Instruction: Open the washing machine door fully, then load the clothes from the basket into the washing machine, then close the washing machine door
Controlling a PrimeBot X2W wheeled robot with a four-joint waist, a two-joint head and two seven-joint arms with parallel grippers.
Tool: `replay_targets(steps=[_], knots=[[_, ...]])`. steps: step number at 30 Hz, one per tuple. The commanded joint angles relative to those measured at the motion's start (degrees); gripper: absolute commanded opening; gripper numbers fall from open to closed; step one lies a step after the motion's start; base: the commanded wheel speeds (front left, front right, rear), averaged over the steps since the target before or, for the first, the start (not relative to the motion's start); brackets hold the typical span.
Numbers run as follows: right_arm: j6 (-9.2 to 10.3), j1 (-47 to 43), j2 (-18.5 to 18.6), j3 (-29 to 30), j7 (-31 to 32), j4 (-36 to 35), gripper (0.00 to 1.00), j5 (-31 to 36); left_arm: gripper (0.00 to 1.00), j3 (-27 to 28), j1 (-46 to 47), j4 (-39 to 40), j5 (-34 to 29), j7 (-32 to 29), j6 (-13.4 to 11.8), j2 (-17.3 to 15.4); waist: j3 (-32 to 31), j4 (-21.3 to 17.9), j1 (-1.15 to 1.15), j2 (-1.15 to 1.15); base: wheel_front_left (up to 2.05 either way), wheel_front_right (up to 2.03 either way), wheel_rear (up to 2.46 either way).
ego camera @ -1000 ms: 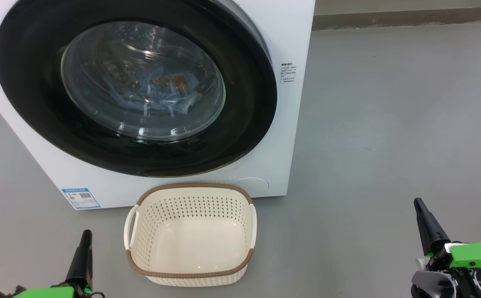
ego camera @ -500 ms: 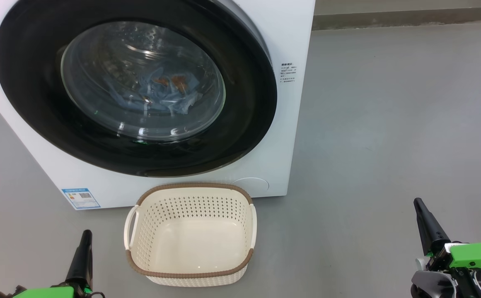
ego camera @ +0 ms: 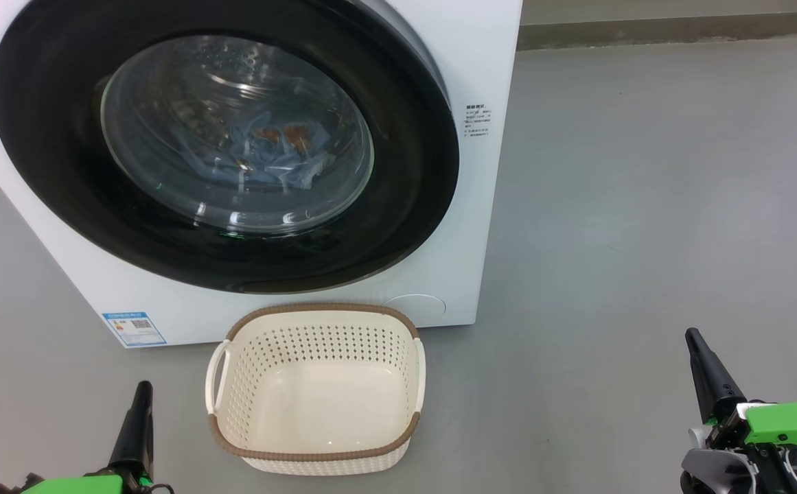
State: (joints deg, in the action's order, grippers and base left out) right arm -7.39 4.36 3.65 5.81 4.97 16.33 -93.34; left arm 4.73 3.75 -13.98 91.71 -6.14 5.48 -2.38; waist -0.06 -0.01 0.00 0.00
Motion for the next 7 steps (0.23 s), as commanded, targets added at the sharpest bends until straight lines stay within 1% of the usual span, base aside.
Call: replay_targets(steps=[1,7], knots=[[-0.1,2.5,0.8,-1.3,-0.1,-1.8,0.0,-0.6,0.0,1.9,2.6,1.8,0.4,-0.4,0.1,-0.5,0.0,0.0,0.0,0.0,0.0,0.0,0.0],[-0.1,2.5,0.8,-1.3,-0.1,-1.8,0.0,-0.6,0.0,1.9,2.6,1.8,0.4,-0.4,0.1,-0.5,0.0,0.0,0.0,0.0,0.0,0.0,0.0]])
